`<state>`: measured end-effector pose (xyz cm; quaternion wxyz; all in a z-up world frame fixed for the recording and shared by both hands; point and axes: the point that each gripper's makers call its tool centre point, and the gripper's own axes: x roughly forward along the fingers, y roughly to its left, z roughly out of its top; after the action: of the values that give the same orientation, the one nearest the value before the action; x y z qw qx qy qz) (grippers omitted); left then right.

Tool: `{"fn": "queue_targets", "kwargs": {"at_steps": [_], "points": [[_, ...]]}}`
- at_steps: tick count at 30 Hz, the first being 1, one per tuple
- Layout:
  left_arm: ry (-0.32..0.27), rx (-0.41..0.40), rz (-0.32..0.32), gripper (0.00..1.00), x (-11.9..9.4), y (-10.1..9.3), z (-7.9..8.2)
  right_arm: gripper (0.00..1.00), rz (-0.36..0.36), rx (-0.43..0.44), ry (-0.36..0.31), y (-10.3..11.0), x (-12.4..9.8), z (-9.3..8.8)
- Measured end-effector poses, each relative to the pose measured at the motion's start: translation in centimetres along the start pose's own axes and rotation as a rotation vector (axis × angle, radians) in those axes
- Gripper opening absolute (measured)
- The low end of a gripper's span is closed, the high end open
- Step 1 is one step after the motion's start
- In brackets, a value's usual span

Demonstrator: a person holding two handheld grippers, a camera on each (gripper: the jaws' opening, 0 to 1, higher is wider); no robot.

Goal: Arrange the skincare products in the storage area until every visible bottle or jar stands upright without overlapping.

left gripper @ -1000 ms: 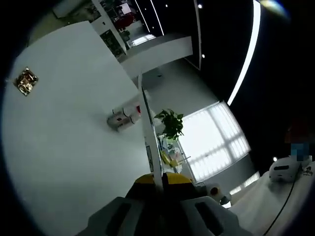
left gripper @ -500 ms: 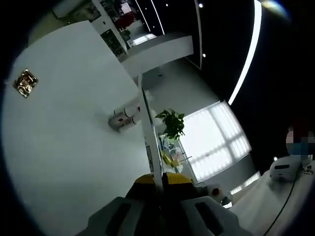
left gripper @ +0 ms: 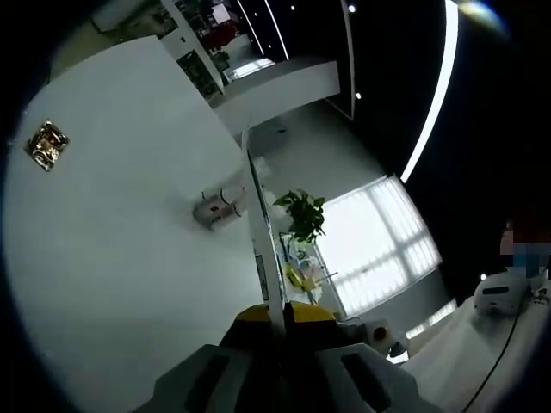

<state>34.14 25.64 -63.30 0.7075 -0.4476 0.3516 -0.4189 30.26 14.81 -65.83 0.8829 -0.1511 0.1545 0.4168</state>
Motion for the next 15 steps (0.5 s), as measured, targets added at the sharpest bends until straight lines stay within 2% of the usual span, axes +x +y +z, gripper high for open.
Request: {"fn": "queue_targets", "kwargs": {"at_steps": [15], "points": [[-0.001,-0.003,0.043,0.02,0.1,1.2,0.8,0.03,-0.008,-0.008,0.001,-0.1,-0.1,0.0]]}}
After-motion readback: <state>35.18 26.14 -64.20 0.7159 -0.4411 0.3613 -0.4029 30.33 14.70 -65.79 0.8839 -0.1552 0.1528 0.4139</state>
